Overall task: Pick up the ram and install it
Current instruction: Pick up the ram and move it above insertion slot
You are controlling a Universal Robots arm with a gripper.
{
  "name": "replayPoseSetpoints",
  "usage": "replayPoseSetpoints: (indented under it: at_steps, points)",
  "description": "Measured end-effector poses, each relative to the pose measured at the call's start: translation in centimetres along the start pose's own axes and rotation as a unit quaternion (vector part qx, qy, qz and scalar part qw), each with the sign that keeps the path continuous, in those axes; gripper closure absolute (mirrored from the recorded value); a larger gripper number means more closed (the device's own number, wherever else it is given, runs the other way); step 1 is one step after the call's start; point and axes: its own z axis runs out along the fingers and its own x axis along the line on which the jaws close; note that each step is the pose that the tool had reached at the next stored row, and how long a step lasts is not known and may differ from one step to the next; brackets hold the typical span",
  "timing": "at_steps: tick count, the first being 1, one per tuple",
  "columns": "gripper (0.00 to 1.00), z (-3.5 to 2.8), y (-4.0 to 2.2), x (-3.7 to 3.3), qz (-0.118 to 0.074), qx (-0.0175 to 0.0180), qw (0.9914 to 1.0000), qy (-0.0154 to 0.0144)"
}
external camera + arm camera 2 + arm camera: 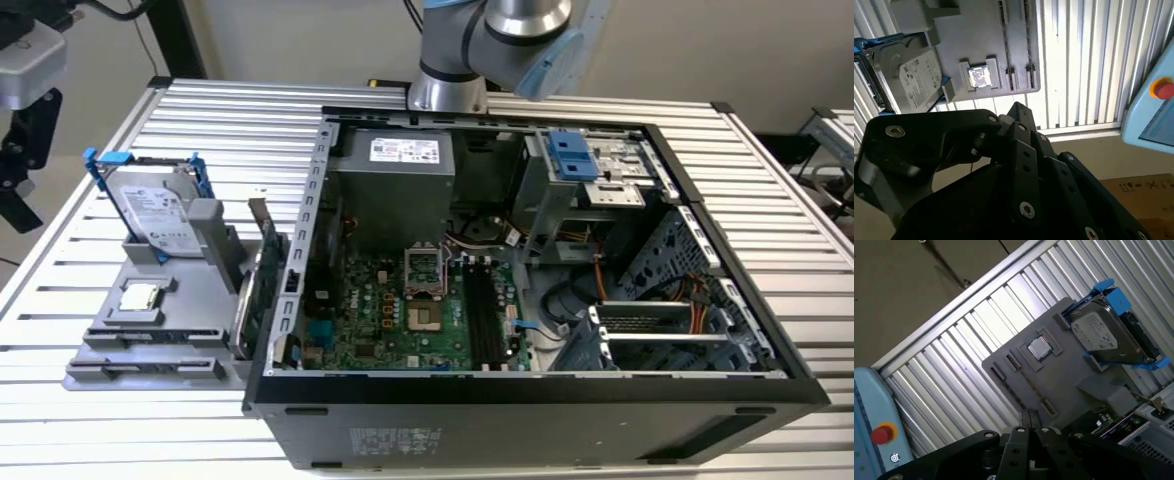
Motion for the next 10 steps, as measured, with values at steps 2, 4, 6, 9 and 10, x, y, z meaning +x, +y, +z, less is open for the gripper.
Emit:
replayPoseSetpoints:
  at_steps: [2, 4, 6, 9, 10]
  points:
    - [1.00, 0.00, 0.00, 0.00, -0.018, -0.0001, 0.99984, 0.0008]
    - [1.00, 0.00, 0.00, 0.00, -0.036, -0.0001, 0.99936, 0.0016]
    - [1.00, 0.00, -0.01, 0.00, -0.053, -0.0002, 0.99859, 0.0023]
    - [1.00, 0.00, 0.00, 0.00, -0.080, -0.0002, 0.99675, 0.0036]
    - [1.00, 0.00, 0.00, 0.00, -0.089, -0.0002, 0.99599, 0.0041]
